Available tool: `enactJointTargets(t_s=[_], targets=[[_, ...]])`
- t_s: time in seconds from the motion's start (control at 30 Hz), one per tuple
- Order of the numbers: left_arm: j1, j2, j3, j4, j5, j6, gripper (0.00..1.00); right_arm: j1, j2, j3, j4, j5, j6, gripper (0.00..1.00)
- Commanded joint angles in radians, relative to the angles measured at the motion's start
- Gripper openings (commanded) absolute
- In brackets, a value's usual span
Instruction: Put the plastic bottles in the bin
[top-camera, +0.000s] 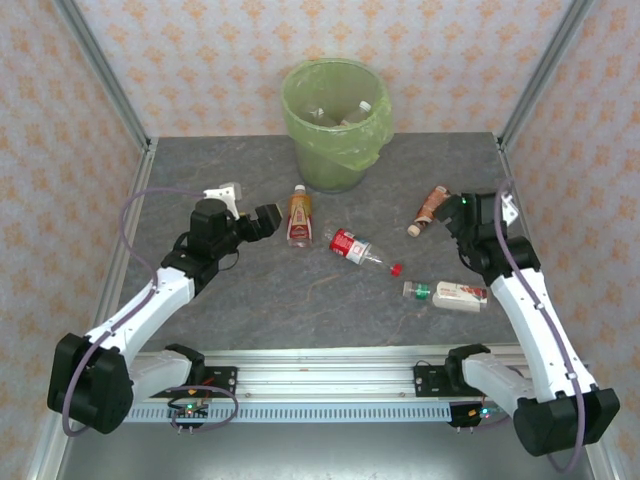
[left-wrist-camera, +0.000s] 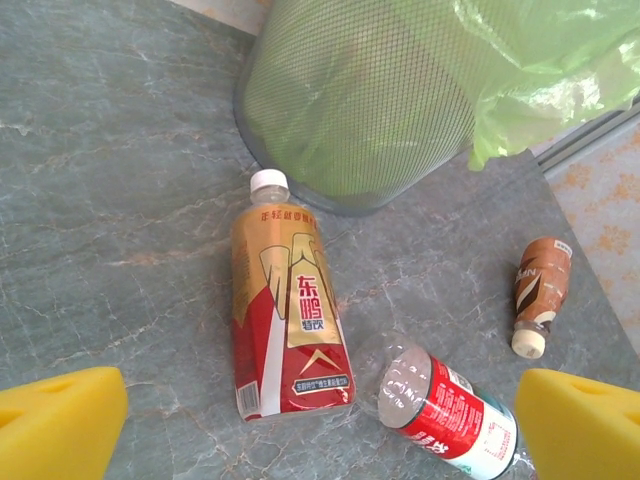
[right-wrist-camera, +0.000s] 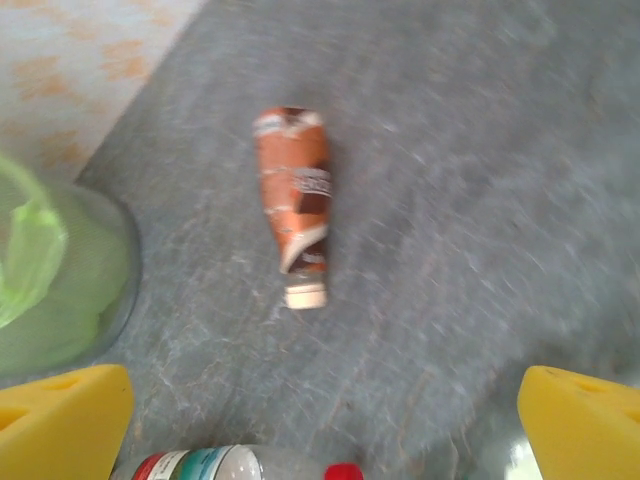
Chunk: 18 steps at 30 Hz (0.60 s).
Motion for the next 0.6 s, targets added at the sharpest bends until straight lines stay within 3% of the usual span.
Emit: enactJointTargets(t_s=[0.0,0.3,0.57], targets=[[-0.019,0.038,0.029,0.046,-0.006,0.014,1.0,-0.077,0.011,-0.038,-0.221,-0.098,0.244,0.99],[-0.035,0.09,0.047,0.059,-0.029,0.0,1.0,-0.211,0.041,-0.232,-0.203,-0.236,0.442,0.99],[-0.035,0.108,0.063,0.056,-0.044,-0.004,1.0,-0.228,0.171,-0.254,-0.091,-0.26,0.462,0.99]])
